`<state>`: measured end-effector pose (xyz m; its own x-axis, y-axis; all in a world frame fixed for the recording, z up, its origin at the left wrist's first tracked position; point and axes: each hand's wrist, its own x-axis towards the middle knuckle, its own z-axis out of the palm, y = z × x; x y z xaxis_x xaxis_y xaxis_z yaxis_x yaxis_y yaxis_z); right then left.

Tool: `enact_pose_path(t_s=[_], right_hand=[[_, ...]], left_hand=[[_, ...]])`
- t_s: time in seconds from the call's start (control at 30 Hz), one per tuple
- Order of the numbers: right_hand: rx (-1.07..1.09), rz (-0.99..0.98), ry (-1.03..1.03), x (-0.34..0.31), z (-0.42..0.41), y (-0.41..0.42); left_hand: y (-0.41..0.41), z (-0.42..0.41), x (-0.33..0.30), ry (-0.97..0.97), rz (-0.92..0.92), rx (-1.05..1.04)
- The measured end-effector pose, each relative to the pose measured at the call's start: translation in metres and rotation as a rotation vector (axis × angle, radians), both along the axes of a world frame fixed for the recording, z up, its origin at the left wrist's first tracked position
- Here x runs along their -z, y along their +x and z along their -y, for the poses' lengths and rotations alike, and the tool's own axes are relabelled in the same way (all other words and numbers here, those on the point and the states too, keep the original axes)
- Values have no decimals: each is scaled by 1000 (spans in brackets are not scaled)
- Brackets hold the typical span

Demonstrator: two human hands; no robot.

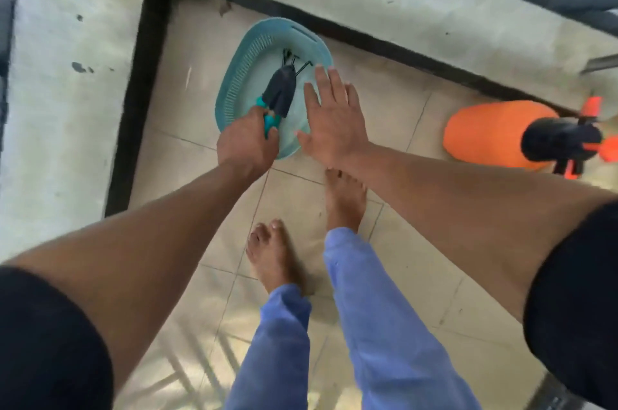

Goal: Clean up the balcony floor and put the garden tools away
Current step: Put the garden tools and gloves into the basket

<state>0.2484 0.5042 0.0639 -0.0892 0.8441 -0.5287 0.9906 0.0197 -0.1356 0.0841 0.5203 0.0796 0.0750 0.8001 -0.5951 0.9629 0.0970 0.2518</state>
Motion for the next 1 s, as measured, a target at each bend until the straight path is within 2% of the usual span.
enact_pose_path(t_s=[0.2, 0.53, 0.73, 0.9, 1.0], right_hand=[[-99, 74, 31, 29, -9, 20], [-150, 91, 68, 36, -6, 24], [-154, 93, 76, 37, -4, 24], [-168, 92, 76, 40, -5, 24], [-165, 90, 88, 43, -4, 22]], left_hand=[[17, -6, 50, 24, -50, 25], [37, -8, 61, 258, -193, 147], [40, -3, 75, 117, -168, 74], [39, -25, 75, -143, -233, -202], [39, -32, 78, -178, -281, -157]])
